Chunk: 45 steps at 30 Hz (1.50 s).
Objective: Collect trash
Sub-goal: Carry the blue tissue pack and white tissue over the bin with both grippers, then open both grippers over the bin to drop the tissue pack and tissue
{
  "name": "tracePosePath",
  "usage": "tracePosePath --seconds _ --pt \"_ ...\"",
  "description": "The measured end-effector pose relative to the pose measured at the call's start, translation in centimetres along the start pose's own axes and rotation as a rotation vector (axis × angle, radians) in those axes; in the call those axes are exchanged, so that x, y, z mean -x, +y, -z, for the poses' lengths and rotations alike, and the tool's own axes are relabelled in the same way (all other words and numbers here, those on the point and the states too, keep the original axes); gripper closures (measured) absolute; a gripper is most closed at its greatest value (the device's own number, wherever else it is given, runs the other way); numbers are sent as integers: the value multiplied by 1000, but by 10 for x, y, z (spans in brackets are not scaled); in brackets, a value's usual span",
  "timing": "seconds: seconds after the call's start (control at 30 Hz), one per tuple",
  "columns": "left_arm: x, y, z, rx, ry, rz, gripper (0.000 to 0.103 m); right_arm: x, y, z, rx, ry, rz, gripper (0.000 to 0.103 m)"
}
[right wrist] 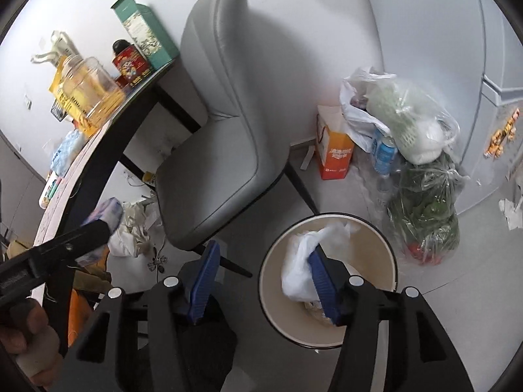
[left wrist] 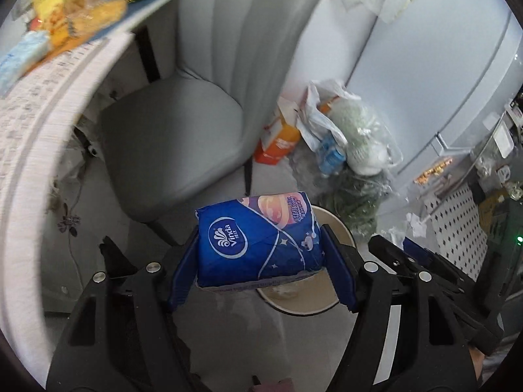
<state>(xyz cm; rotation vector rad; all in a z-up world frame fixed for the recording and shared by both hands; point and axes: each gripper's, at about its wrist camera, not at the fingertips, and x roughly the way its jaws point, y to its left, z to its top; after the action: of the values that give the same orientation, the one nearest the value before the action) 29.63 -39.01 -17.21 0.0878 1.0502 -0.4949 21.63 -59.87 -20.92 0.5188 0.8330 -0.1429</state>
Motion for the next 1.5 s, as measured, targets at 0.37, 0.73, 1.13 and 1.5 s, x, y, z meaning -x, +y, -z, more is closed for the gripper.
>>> tracePosePath --seconds 0.37,0.73,1.13,1.5 --pt "-46 -19 2 -6 59 43 33 -12 -30 1 -42 48 -94 84" --pt "-66 -8 7 6 99 36 33 -53 -43 22 -130 127 -89 46" --pt "-77 -10 9 14 120 51 33 -73 -72 36 -235 221 -104 47" --pt "-87 -27 11 58 172 248 7 -41 -88 33 -243 129 2 45"
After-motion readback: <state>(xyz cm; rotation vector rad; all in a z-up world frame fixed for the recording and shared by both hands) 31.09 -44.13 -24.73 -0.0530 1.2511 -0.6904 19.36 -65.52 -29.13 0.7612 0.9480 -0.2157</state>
